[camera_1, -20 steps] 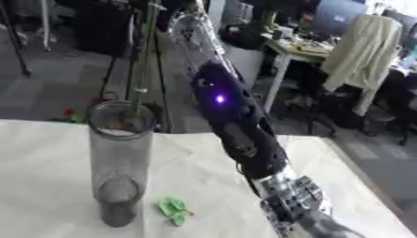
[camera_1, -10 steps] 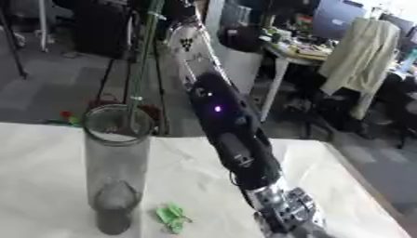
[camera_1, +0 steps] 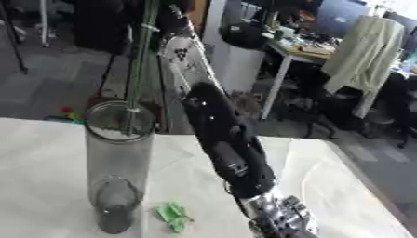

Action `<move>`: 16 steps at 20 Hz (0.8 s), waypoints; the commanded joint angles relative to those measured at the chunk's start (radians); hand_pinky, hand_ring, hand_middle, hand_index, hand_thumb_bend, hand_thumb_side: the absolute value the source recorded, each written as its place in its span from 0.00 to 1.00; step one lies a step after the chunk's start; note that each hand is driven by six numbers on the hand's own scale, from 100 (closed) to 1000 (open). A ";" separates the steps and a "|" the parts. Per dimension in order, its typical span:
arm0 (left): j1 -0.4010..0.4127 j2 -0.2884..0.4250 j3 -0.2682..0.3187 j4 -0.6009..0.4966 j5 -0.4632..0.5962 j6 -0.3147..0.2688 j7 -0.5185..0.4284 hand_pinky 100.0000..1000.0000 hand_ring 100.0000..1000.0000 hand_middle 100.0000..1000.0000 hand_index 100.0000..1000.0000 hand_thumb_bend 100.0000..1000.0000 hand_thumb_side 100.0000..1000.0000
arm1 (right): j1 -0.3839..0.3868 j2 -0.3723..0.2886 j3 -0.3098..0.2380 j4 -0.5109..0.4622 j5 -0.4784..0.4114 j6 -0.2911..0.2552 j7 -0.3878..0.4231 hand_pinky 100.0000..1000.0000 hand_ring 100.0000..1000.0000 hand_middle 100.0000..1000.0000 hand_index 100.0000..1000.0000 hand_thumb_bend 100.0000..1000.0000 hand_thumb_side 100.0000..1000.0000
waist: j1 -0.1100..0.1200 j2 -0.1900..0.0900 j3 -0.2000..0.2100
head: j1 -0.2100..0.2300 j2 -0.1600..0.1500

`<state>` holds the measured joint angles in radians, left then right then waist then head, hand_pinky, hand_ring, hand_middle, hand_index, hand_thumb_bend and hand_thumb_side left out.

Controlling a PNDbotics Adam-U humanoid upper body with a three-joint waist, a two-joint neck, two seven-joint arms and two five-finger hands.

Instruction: Arrange flowers into the vase.

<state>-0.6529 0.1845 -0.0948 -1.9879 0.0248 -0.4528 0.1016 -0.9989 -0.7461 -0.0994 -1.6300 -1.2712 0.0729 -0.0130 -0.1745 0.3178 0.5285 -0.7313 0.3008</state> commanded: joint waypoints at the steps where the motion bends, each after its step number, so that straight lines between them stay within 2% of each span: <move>1: -0.021 0.001 -0.003 -0.012 -0.001 -0.001 -0.004 0.79 0.83 0.82 0.89 0.00 0.92 | -0.013 -0.019 -0.022 -0.019 -0.009 -0.019 0.019 0.00 0.00 0.00 0.01 0.00 0.67 | 0.006 -0.014 0.002 | -0.002 -0.019; 5: -0.023 -0.001 -0.004 -0.012 -0.002 -0.001 -0.005 0.79 0.83 0.82 0.89 0.00 0.93 | -0.005 -0.017 -0.023 -0.028 -0.052 -0.058 0.060 0.00 0.00 0.00 0.01 0.00 0.66 | 0.003 -0.006 0.005 | -0.004 -0.031; 16: -0.026 -0.006 -0.005 -0.012 -0.005 -0.003 -0.009 0.79 0.83 0.82 0.89 0.00 0.93 | 0.010 -0.009 -0.037 -0.019 -0.116 -0.059 0.137 0.00 0.00 0.00 0.01 0.00 0.64 | -0.002 0.012 0.008 | -0.006 -0.040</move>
<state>-0.6618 0.1756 -0.1000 -1.9879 0.0239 -0.4558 0.0961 -0.9761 -0.7337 -0.1212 -1.6384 -1.3761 0.0172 0.1115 -0.1857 0.3487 0.5365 -0.7332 0.2775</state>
